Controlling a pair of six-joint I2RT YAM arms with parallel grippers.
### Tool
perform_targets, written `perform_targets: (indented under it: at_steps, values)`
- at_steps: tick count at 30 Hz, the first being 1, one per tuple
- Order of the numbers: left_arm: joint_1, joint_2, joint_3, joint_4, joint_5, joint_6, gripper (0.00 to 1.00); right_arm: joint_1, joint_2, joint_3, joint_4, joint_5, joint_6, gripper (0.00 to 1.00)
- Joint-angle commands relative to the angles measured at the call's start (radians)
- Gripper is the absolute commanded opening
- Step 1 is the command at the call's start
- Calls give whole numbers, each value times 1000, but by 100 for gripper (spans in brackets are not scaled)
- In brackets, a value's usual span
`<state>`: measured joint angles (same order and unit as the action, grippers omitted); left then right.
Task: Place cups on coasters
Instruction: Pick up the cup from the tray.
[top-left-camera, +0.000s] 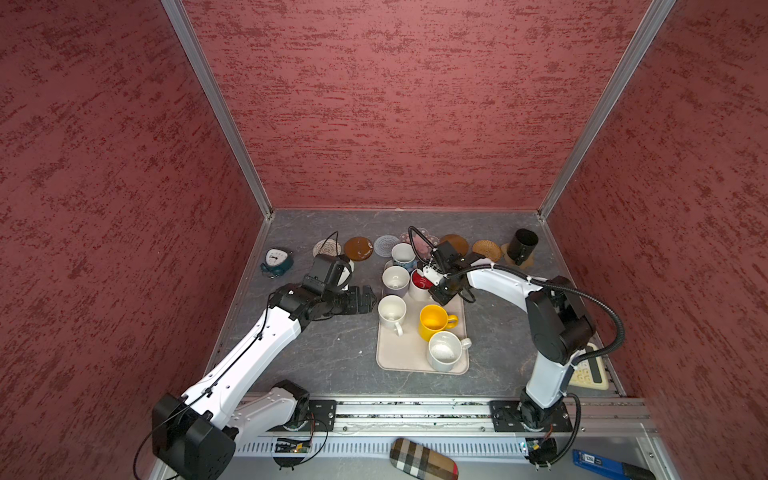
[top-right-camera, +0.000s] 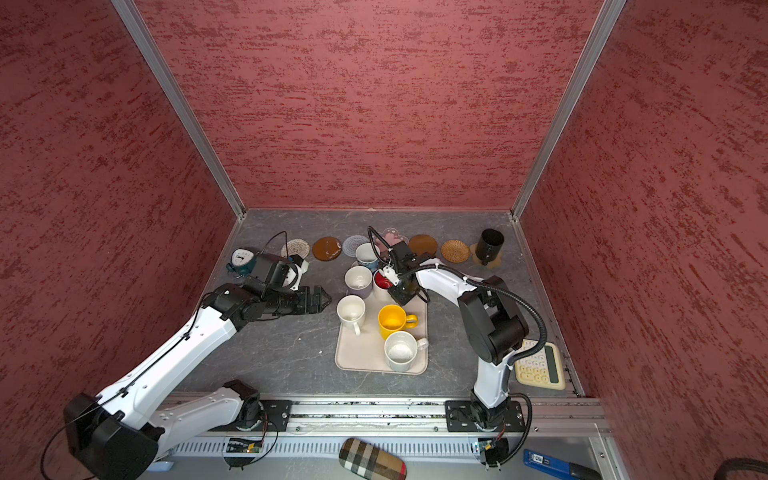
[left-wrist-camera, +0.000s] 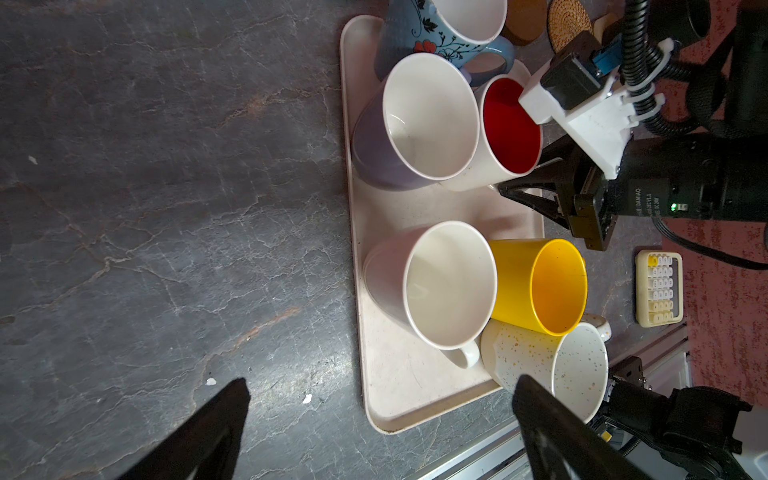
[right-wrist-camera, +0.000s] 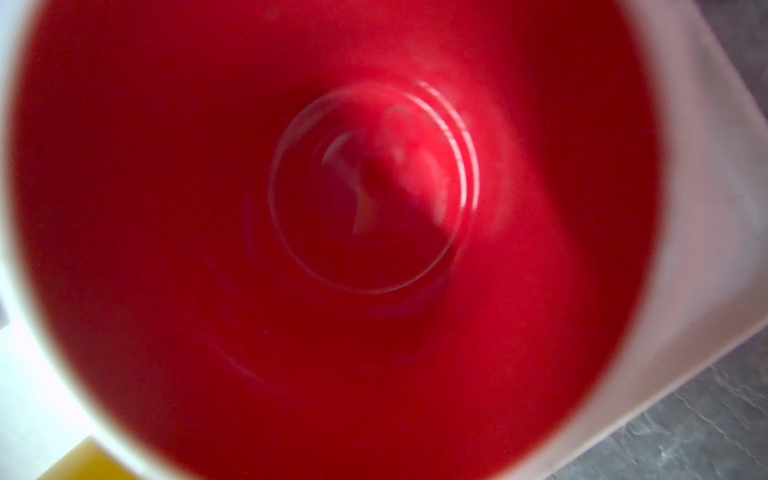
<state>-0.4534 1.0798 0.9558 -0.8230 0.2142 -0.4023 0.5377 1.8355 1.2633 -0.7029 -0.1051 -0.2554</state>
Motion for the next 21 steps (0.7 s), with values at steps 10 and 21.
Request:
perform_targets:
  at_steps: [10, 21]
  values:
    - [5, -23, 18, -10, -6, 15, 100, 5, -84, -75, 29, 23, 36, 12]
    - [5, -15, 18, 2, 0, 11, 100, -2, -125, -151, 54, 123, 136, 0]
